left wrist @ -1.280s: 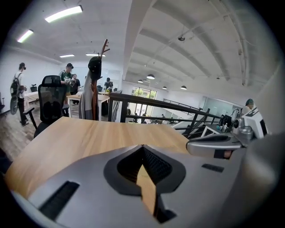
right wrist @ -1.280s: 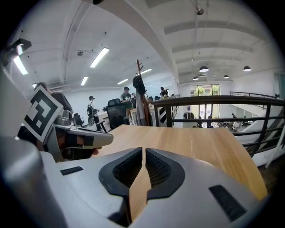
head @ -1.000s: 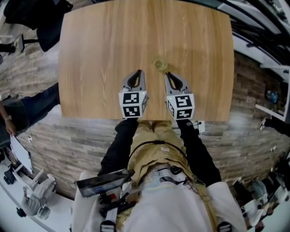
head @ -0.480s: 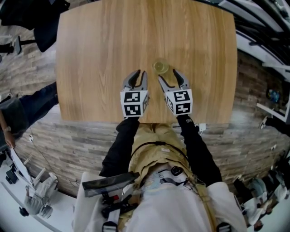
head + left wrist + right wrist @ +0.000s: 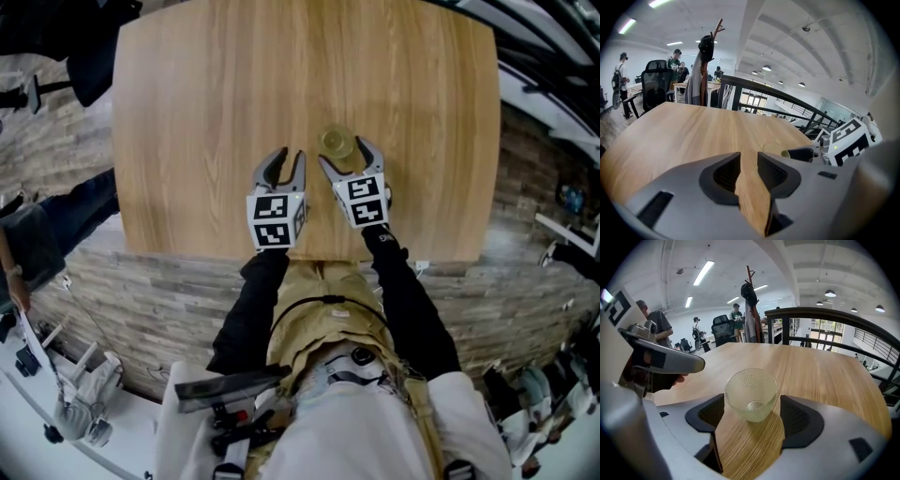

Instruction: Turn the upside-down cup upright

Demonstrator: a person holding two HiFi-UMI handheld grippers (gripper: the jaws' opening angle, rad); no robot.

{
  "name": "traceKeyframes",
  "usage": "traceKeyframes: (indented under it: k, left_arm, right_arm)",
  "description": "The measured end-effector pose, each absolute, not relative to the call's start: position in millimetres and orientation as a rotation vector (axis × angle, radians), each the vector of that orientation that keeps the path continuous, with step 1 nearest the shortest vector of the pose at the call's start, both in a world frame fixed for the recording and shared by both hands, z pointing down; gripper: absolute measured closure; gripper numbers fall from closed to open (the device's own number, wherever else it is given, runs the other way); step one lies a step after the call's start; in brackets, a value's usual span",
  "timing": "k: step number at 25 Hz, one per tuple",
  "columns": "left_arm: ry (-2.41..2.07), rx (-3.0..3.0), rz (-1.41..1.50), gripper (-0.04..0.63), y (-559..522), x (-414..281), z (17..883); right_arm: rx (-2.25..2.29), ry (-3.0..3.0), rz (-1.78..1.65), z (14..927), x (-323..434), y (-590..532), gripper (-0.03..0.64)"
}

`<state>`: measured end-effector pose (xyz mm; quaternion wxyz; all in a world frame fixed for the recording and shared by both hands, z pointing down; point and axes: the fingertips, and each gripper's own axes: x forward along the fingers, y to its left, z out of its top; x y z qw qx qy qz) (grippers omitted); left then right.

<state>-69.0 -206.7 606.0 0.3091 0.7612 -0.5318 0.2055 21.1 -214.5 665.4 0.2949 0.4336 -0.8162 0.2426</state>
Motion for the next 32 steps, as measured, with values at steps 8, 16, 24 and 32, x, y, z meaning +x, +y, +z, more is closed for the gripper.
traceKeyframes:
  k: [8,16,24,32]
  left_arm:
    - [-1.426,1.992,0.54,0.495,-207.1,-79.9,607.2]
    - [-1.438,1.967,0.533,0.495,-198.6,-88.6,610.2]
    - [-1.433,1.979,0.53,0.495,-202.4,-87.1,608.6]
    - [-1.419,1.965,0.556,0.495,-196.0,-85.8,614.2]
  right_arm:
    - [1.152,-2.165,0.586,679.4,11.1,-228.6,0.252]
    - [1.192,-2.227,0.612,669.7,6.9,-233.2,0.253]
    - [1.27,-2.242,1.275,673.6,10.2,-216.0,0.253]
    - [1.33,-2.121,1.861,691.4,14.3,-204.6,0.253]
